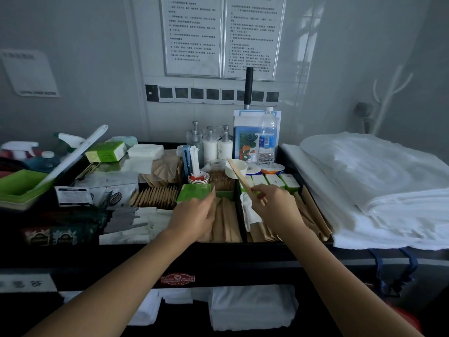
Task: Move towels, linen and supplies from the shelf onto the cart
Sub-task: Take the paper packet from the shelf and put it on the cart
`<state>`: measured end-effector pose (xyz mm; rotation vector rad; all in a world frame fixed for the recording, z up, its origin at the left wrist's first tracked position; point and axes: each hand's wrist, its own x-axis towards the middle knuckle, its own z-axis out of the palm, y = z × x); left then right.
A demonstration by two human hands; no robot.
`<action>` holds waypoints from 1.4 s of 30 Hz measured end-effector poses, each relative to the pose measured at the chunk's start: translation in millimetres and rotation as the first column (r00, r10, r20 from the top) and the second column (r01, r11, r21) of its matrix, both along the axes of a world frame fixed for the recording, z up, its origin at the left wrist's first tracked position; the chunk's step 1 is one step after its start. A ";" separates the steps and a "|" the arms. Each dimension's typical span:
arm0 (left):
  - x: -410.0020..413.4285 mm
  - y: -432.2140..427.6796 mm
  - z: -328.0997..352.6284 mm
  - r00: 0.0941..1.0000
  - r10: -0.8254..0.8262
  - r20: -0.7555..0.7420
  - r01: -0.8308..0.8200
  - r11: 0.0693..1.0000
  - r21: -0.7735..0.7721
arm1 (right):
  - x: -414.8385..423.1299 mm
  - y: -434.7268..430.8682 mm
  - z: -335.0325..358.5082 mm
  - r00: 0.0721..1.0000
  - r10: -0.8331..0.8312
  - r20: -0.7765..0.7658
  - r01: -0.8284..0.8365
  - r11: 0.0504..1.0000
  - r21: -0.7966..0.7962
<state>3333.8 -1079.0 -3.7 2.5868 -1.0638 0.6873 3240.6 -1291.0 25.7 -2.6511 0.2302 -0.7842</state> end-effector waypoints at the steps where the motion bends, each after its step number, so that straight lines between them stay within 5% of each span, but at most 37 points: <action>1: 3.0 9.7 4.7 0.999 -0.031 0.044 0.033 0.999 -0.032 | 5.2 9.6 3.2 1.000 0.023 0.006 -0.023 0.999 0.029; 5: 18.1 50.2 17.5 0.975 -0.043 0.218 0.071 0.990 -0.120 | 29.3 49.1 7.6 0.998 0.059 -0.002 -0.058 0.988 0.145; 12: 31.5 78.6 -8.3 0.976 0.000 0.217 0.016 0.997 -0.072 | 60.8 77.0 -38.2 0.940 -0.046 -0.337 0.063 0.997 0.038; 24: 34.9 71.2 -9.3 0.981 -0.065 0.184 0.079 0.995 -0.067 | 45.9 73.7 -41.9 0.965 -0.033 -0.259 0.049 0.997 0.054; 29: 28.2 57.6 -1.0 0.979 -0.112 0.172 0.114 0.994 0.000 | 32.2 69.3 -37.3 0.927 0.034 -0.373 -0.048 0.999 -0.027; 33: 14.7 25.6 14.2 0.969 -0.172 0.177 0.167 0.985 0.041 | 3.2 46.2 -24.3 0.977 -0.036 -0.211 0.018 0.996 -0.087; 42: -35.3 -96.4 37.4 0.939 -0.315 0.137 0.285 0.937 0.203 | -91.1 -32.9 -38.2 0.953 -0.239 -0.186 0.197 0.956 -0.217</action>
